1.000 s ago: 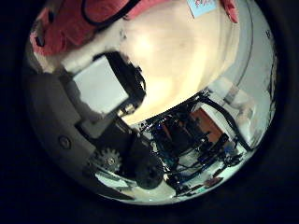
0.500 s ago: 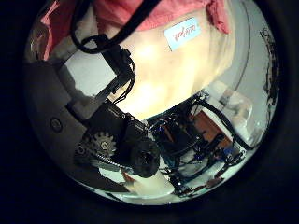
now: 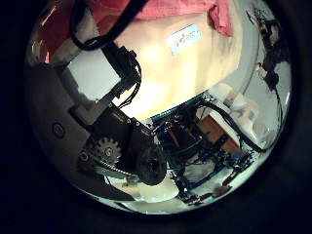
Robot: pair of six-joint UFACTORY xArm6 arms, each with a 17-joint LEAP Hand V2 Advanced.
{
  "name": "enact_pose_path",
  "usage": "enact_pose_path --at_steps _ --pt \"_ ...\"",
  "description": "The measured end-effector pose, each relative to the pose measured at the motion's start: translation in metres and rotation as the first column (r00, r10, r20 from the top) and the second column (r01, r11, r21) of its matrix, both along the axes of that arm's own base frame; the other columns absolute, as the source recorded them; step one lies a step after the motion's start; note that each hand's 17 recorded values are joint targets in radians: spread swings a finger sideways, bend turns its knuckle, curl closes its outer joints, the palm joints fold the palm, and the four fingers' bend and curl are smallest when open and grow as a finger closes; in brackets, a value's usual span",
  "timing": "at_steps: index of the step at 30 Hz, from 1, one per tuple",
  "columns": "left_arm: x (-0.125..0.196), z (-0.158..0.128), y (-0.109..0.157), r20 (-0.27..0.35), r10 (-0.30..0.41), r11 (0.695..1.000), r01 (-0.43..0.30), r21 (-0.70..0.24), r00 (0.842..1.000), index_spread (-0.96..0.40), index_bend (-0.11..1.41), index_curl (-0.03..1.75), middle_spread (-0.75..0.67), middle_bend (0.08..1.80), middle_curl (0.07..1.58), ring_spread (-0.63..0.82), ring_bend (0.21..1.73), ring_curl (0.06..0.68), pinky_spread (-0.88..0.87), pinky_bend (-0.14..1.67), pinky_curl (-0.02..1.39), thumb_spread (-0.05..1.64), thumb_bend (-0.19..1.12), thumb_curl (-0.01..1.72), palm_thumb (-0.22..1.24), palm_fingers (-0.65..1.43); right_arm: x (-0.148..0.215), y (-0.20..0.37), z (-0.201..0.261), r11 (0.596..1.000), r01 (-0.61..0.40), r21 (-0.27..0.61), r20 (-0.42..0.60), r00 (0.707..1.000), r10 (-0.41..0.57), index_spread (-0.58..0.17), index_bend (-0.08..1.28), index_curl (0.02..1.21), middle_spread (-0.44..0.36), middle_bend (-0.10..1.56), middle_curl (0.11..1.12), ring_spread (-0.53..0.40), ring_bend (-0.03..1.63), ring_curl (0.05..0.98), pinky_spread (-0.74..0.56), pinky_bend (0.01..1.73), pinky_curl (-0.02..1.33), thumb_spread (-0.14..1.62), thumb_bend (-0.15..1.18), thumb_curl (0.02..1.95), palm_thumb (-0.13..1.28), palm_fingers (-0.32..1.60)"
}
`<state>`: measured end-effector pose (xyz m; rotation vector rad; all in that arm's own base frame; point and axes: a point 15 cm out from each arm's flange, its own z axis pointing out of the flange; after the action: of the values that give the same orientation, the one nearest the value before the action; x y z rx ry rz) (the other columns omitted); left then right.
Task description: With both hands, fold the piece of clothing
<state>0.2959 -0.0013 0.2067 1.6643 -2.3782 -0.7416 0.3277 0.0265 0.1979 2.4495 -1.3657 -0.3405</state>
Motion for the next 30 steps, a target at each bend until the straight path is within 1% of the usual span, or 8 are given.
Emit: enact_pose_path --at_steps 3,10,15,20,22,23,27,30 --pt "-0.001 0.003 0.001 0.001 0.0 1.0 0.0 -0.001 1.0 -0.77 0.18 1.31 -0.56 0.95 1.03 -0.43 1.4 0.541 -0.6 1.27 0.59 1.07 0.01 0.8 0.9 1.04 0.015 -0.003 -0.014 0.999 -0.023 -0.027 0.03 0.999 0.023 -0.226 0.16 0.29 0.066 0.19 0.33 0.143 0.28 0.263 0.23 0.23 0.32 1.05 -0.01 0.3 0.57 0.14" --pt "-0.002 0.008 0.008 0.003 0.008 1.0 -0.008 -0.008 1.0 -0.76 0.17 1.42 -0.57 0.93 1.05 -0.43 1.4 0.538 -0.6 1.27 0.58 1.08 -0.01 0.83 0.89 1.04 0.017 0.0 -0.053 0.998 -0.045 -0.052 -0.039 0.998 0.043 -0.218 0.17 0.29 0.059 0.19 0.34 0.142 0.28 0.264 0.22 0.23 0.32 1.01 -0.03 0.31 0.59 0.14" --pt "-0.003 0.009 0.01 -0.001 0.01 1.0 -0.01 -0.011 1.0 -0.74 0.16 1.48 -0.57 0.92 1.06 -0.43 1.4 0.536 -0.6 1.27 0.58 1.08 -0.01 0.84 0.89 1.04 0.025 0.005 -0.069 0.997 -0.055 -0.058 -0.028 0.998 0.053 -0.216 0.17 0.3 0.052 0.19 0.34 0.133 0.27 0.263 0.22 0.23 0.32 1.0 -0.02 0.31 0.61 0.14" --pt "-0.004 0.01 0.012 -0.005 0.011 1.0 -0.012 -0.012 1.0 -0.72 0.16 1.53 -0.58 0.92 1.07 -0.43 1.41 0.535 -0.6 1.27 0.57 1.08 -0.01 0.85 0.89 1.04 0.024 0.001 -0.078 0.992 -0.065 -0.11 -0.036 0.997 0.062 -0.211 0.17 0.3 0.047 0.19 0.33 0.117 0.28 0.265 0.21 0.22 0.32 0.98 -0.02 0.33 0.65 0.16" --pt "-0.003 0.011 0.011 -0.004 0.01 1.0 -0.01 -0.012 1.0 -0.71 0.16 1.55 -0.58 0.92 1.07 -0.43 1.41 0.534 -0.61 1.27 0.57 1.08 -0.01 0.86 0.89 1.04 0.025 -0.001 -0.079 0.99 -0.066 -0.127 -0.034 0.997 0.062 -0.212 0.17 0.3 0.038 0.2 0.33 0.102 0.29 0.265 0.19 0.21 0.32 0.98 -0.01 0.33 0.69 0.2" --pt "-0.003 0.011 0.012 -0.004 0.01 1.0 -0.01 -0.011 1.0 -0.7 0.16 1.56 -0.58 0.91 1.07 -0.43 1.41 0.534 -0.61 1.27 0.57 1.08 -0.01 0.86 0.89 1.04 0.026 -0.002 -0.079 0.989 -0.066 -0.133 -0.03 0.998 0.062 -0.214 0.17 0.3 0.016 0.21 0.34 0.08 0.31 0.267 0.17 0.2 0.31 0.98 -0.01 0.34 0.71 0.25" --pt "-0.003 0.012 0.013 -0.006 0.006 1.0 -0.006 -0.009 1.0 -0.68 0.16 1.59 -0.59 0.91 1.08 -0.43 1.41 0.534 -0.61 1.27 0.56 1.07 -0.01 0.87 0.89 1.04 0.026 0.001 -0.08 0.988 -0.07 -0.135 -0.027 0.997 0.067 -0.222 0.17 0.3 -0.009 0.26 0.35 0.005 0.37 0.28 0.1 0.19 0.3 0.96 -0.01 0.36 0.77 0.36" --pt "-0.003 0.014 0.014 -0.005 0.008 1.0 -0.008 -0.008 1.0 -0.66 0.16 1.61 -0.59 0.91 1.08 -0.43 1.41 0.533 -0.61 1.27 0.56 1.07 -0.01 0.87 0.89 1.04 0.026 0.002 -0.08 0.988 -0.073 -0.136 -0.027 0.997 0.07 -0.242 0.17 0.29 -0.051 0.31 0.37 -0.084 0.49 0.302 -0.03 0.23 0.3 0.95 -0.01 0.37 0.82 0.6"
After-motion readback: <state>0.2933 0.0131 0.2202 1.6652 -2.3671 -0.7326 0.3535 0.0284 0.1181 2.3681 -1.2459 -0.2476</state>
